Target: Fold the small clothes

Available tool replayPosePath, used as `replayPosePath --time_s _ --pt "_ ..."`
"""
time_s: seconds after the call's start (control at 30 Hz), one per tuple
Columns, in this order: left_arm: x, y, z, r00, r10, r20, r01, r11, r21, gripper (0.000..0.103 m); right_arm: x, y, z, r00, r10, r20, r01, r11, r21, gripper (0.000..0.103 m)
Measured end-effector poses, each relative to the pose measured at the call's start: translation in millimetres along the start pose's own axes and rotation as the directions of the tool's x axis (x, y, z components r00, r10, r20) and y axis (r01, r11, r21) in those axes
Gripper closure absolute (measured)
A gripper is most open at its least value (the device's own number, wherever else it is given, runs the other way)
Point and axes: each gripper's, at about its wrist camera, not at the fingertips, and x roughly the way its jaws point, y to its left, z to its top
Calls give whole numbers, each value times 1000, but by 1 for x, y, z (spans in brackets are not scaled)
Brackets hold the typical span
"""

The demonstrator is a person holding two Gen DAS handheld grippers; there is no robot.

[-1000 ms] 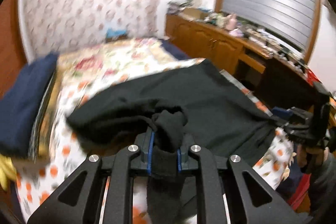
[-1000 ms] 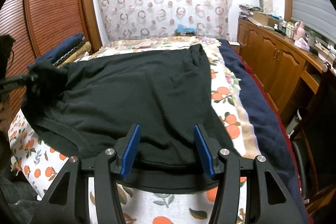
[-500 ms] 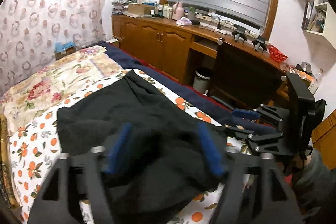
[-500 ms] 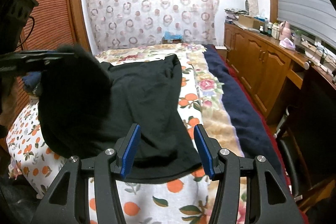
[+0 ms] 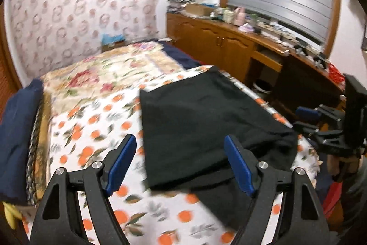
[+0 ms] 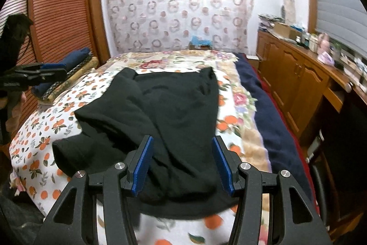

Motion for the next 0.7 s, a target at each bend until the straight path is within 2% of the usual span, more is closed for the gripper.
replayPosePath --time_s 0.1,0.33,0.47,0.53,0.6,0.67,0.7 --pt "10 20 -15 999 23 -38 -24 999 -25 24 15 11 8 1000 13 -17 -14 1000 -25 48" --pt "48 38 -41 992 -10 -124 5 999 -40 25 49 8 17 998 21 -65 -24 998 -56 48" --pt "63 34 -49 982 -68 -174 63 997 -32 44 61 -2 24 996 14 -83 -18 999 -50 48" --pt "70 30 -51 975 -88 -202 85 996 -25 47 65 -10 28 996 12 -88 -15 999 -40 48" --pt "75 27 -51 971 -98 -219 97 995 -13 59 70 -14 34 996 13 -88 -16 999 -33 48" --pt "75 25 -47 971 -101 -218 102 995 -4 86 72 -19 38 996 9 -85 -12 1000 -29 48" --pt "74 24 -42 971 -109 -212 111 994 -2 91 74 -22 41 997 6 -82 -8 1000 -27 48"
